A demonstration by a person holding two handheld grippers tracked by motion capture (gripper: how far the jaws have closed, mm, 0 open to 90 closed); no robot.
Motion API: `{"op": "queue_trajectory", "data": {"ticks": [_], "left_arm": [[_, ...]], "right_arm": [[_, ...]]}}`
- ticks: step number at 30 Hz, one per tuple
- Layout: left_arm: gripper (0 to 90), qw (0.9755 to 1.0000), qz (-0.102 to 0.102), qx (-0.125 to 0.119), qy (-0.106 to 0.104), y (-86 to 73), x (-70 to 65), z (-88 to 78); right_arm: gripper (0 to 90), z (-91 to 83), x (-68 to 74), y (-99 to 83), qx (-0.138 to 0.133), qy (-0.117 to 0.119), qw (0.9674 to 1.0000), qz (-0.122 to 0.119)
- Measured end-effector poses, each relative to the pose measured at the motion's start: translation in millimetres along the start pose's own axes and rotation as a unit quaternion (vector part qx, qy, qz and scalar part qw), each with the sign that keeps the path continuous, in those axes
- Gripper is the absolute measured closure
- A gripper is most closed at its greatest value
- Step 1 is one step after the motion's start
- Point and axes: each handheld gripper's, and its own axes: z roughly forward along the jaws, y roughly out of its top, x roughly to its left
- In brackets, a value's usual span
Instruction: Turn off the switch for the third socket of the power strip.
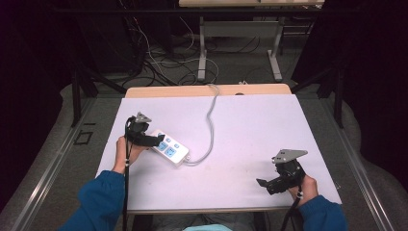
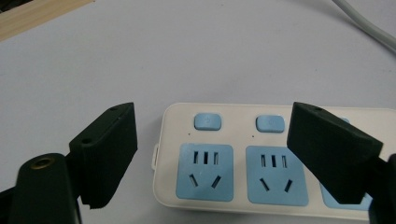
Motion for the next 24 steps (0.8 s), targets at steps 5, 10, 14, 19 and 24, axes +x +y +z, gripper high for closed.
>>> {"op": "queue_trajectory", "data": {"ticks": [5, 10, 14, 19, 24], "left_arm": [[8.3, 1.0000, 0.006, -0.004, 0.006, -3.3, -2.9, -7.3], [0.6, 1.0000, 0.004, -0.001, 0.008, -7.1, -7.0, -14.2], [0.4, 0.9999, 0.008, -0.001, 0.007, -8.9, -13.5, -21.3], [0.4, 0.9999, 0.015, -0.003, 0.004, -14.2, -20.8, -27.4], [0.4, 0.9996, 0.025, -0.008, 0.002, -20.0, -26.9, -35.0]], "right_arm": [[0.9, 0.1, -0.4, -0.1, -0.001, 0.001, 1.0000, -0.002], [1.0, 0.2, -0.5, -0.2, -0.002, 0.000, 1.0000, -0.004], [1.0, -0.5, -0.7, -0.1, 0.002, 0.001, 1.0000, -0.004], [1.0, -0.6, -0.4, -0.2, 0.000, -0.001, 1.0000, -0.005], [1.0, 0.1, 0.0, -0.2, 0.000, 0.000, 1.0000, -0.002]]}}
